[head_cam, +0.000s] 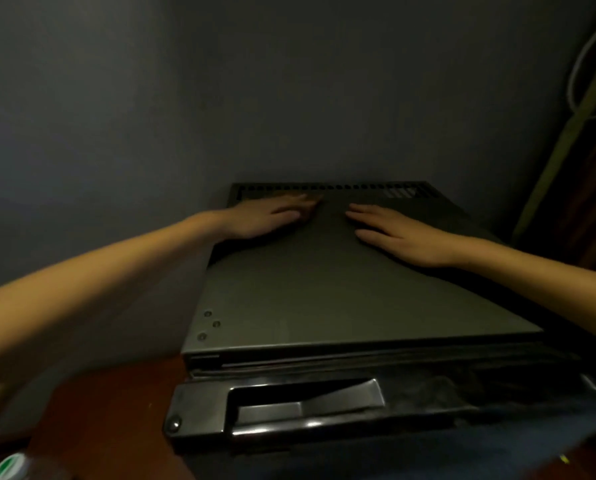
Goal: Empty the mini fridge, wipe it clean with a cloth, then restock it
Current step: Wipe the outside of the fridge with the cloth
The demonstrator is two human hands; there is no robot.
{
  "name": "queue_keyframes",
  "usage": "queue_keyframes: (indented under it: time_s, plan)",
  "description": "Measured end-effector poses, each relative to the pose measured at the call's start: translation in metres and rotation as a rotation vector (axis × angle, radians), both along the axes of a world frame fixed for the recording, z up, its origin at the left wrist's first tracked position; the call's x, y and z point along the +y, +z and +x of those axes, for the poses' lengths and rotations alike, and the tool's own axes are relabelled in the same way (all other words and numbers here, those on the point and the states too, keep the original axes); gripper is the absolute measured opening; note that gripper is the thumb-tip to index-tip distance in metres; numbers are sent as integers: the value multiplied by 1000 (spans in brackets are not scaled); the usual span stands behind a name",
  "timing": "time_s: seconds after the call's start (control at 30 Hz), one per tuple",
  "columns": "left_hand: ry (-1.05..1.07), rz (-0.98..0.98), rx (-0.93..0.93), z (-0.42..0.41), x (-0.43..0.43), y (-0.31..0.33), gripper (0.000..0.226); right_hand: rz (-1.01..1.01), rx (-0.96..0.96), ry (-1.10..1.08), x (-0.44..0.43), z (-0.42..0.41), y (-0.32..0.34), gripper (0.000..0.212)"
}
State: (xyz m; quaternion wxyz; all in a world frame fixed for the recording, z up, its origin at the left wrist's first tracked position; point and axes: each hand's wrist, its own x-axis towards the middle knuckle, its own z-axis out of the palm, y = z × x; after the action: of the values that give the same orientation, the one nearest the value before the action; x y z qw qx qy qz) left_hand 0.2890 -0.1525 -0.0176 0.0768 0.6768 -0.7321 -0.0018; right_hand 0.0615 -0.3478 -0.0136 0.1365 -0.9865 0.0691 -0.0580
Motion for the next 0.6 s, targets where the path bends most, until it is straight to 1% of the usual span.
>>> queue_keyframes:
  time_s: [0.1,0.13,0.17,0.27,0.33,0.4,0.5,0.57,0.6]
  plan:
    - [-243,-21,110,-74,24,-7,47,31,-58,1,-7,-27,0,51]
    - [-304,-46,149,-98,39,-6,47,46,-57,16,-8,-32,0,52]
    - [-345,-30,180,-117,55,-4,48,60,-43,34,-9,-35,-1,54]
    - [-468,34,162,-138,86,4,51,77,-10,69,-6,-37,1,57]
    - [-434,92,221,-129,76,10,50,87,-23,74,-5,-38,2,55]
    - [-354,74,259,-103,45,12,48,85,-52,59,-8,-40,0,55]
    - [-180,50,237,-40,-24,7,62,-26,-40,-28,-21,-45,-4,56]
    - [-7,65,239,0,-75,6,51,-85,-32,-93,-34,-52,-4,58]
    - [54,27,219,17,-99,2,47,-86,-32,-128,-39,-55,-4,61]
